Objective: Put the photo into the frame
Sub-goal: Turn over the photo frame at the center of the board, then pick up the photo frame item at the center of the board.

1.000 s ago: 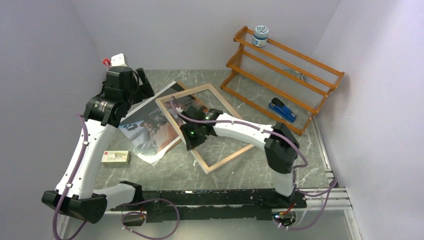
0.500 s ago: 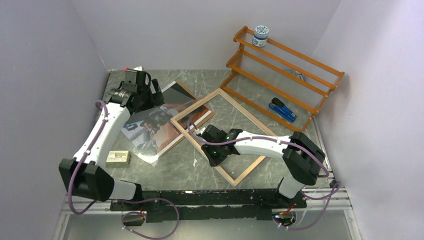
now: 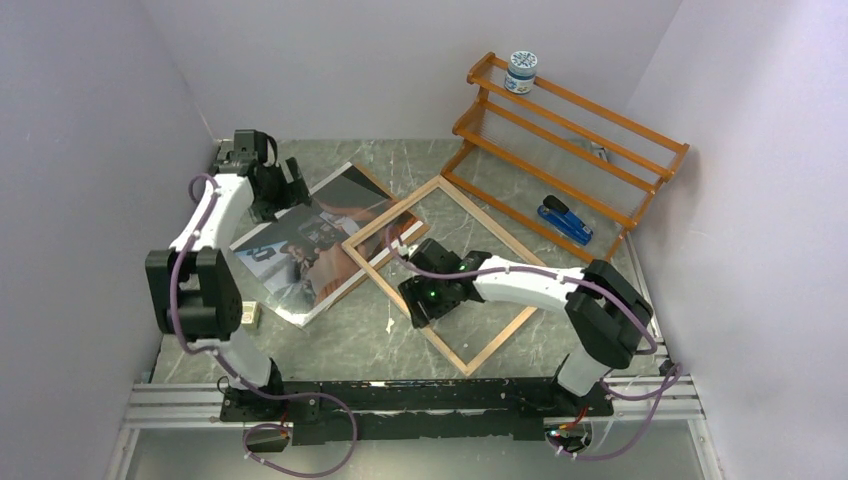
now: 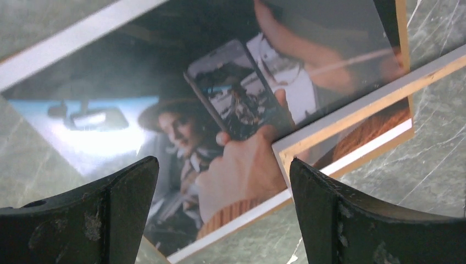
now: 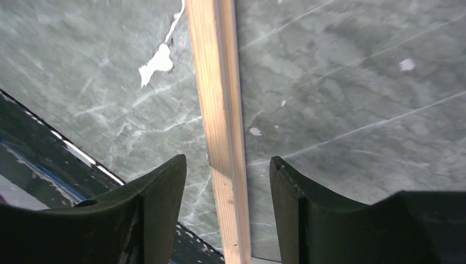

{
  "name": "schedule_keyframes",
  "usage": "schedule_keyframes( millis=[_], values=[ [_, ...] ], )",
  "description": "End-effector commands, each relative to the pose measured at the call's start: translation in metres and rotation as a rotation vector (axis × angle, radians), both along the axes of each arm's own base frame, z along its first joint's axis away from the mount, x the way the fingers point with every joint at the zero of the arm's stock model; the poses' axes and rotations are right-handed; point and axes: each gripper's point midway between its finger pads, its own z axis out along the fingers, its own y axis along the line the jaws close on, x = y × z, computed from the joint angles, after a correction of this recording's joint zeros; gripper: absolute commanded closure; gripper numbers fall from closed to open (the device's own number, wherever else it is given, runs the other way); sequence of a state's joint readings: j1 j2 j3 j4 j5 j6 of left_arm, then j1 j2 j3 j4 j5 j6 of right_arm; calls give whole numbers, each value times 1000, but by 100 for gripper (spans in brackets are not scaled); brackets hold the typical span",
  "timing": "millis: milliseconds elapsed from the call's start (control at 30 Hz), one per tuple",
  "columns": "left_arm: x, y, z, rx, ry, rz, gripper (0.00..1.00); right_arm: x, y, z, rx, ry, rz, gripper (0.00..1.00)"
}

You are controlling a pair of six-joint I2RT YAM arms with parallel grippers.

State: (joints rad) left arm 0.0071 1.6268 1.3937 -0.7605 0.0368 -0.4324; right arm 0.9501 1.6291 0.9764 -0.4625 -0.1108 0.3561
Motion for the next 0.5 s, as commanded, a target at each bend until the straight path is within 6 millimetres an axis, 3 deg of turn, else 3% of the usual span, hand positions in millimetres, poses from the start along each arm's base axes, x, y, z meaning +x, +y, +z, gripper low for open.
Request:
schedule_keyframes(
  millis=[0,200,467],
  values=[
    [50,13,16,-47,-103,-102,6,36,23,51,190,-50,-67,39],
    [106,46,-11,-147,-91,-145,6,85,24,69,313,-32,-193,38],
    [154,70,-48,-347,-106,-173,18,127,22,62,290,-31,-239,38]
  ],
)
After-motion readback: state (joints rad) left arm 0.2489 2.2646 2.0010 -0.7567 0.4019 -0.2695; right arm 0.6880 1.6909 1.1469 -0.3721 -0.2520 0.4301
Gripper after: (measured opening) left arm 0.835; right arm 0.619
